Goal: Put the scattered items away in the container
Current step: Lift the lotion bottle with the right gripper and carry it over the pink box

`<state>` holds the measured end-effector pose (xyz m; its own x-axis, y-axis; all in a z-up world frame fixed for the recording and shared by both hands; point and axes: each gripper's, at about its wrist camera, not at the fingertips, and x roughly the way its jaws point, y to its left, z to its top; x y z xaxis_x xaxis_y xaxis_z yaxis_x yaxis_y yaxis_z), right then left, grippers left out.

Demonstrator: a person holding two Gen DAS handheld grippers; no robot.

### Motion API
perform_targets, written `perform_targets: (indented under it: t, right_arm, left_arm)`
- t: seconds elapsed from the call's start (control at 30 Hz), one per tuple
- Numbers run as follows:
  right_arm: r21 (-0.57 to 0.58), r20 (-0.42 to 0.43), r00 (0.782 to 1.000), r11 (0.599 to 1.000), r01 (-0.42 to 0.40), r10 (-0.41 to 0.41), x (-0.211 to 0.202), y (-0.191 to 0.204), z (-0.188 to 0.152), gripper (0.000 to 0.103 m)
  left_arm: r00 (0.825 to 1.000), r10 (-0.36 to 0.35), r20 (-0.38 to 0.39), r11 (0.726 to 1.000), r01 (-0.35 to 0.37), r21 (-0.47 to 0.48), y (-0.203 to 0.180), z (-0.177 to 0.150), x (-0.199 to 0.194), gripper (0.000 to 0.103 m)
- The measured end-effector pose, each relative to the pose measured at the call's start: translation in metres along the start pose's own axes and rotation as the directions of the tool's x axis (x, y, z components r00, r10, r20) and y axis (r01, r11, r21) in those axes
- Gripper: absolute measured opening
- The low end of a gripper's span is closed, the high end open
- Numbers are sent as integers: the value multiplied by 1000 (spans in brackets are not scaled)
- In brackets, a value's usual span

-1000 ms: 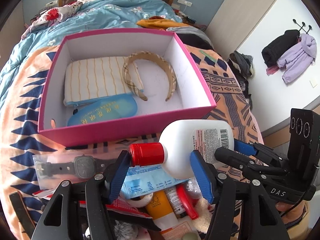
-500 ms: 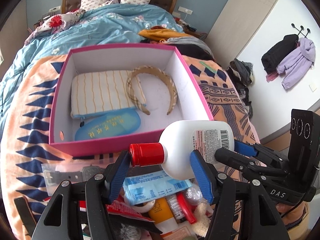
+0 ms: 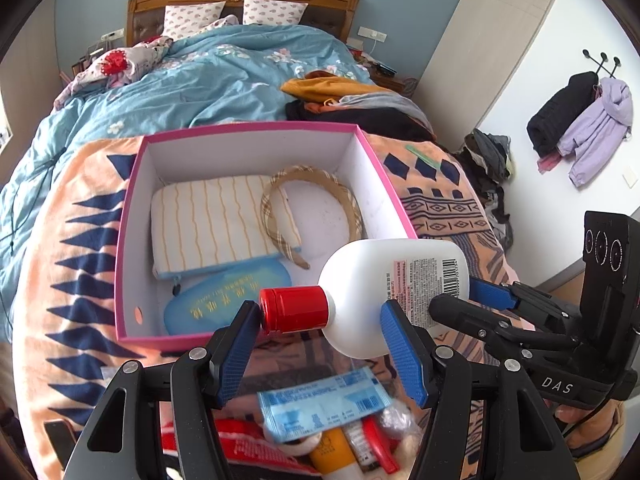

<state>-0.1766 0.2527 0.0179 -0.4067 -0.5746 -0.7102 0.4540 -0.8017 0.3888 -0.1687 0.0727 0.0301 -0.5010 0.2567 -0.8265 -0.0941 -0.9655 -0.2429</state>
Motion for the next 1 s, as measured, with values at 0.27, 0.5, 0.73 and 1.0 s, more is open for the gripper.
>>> perform_targets:
  t: [0.27, 0.5, 0.73, 1.0]
  right_arm:
    - [-24, 0, 1000, 1000, 4, -4, 14, -4, 19, 53]
    - [-42, -16, 1000, 999, 6, -6, 29, -7, 31, 53]
    - [-53, -46, 999, 999, 10, -13, 46, -12, 38, 53]
    - [-72, -90, 995, 997, 32, -39, 66, -18, 41, 53]
  left_arm:
    - [1000, 24, 0, 1000, -24, -7, 6, 13, 10, 64]
    - [999, 34, -13, 999, -34, -29, 15, 21, 21, 64]
    - [999, 31, -44, 998, -34, -54, 24, 26, 39, 64]
    - [996, 17, -87, 995, -26, -92, 33, 23, 59, 64]
